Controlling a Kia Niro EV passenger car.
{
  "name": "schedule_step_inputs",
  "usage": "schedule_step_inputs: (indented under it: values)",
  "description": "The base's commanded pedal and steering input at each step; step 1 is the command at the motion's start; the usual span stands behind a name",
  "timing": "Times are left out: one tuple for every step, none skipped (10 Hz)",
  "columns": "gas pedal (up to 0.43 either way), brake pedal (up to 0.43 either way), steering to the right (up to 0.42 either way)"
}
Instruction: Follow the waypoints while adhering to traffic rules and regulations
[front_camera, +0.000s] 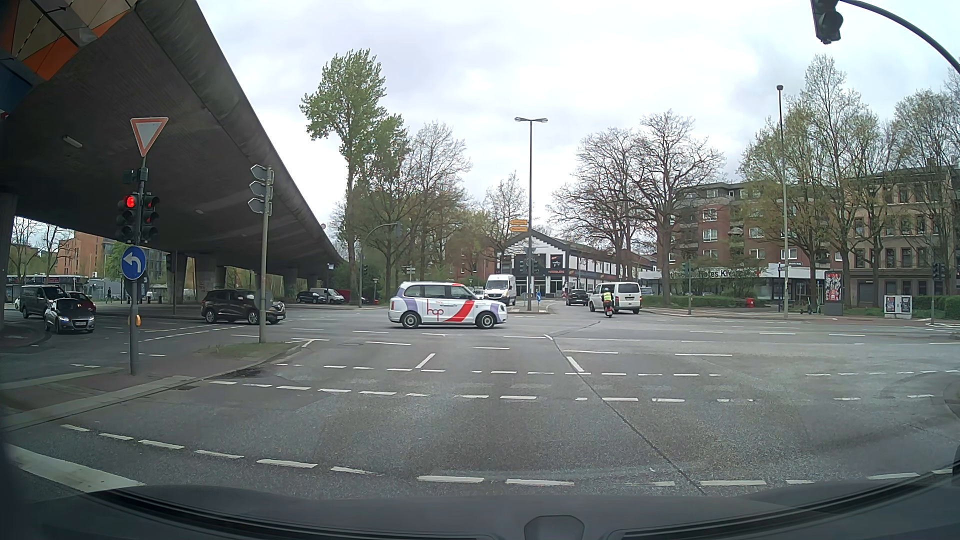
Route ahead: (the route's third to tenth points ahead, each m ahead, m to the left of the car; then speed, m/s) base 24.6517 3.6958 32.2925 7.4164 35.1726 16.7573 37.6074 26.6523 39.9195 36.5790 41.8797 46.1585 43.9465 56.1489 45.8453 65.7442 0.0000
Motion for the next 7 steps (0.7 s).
schedule_step_inputs:
  values:
    - [0.000, 0.280, -0.011]
    - [0.000, 0.274, -0.011]
    - [0.000, 0.280, -0.011]
    - [0.000, 0.280, -0.011]
    - [0.000, 0.274, -0.011]
    - [0.000, 0.280, -0.011]
    - [0.000, 0.274, -0.011]
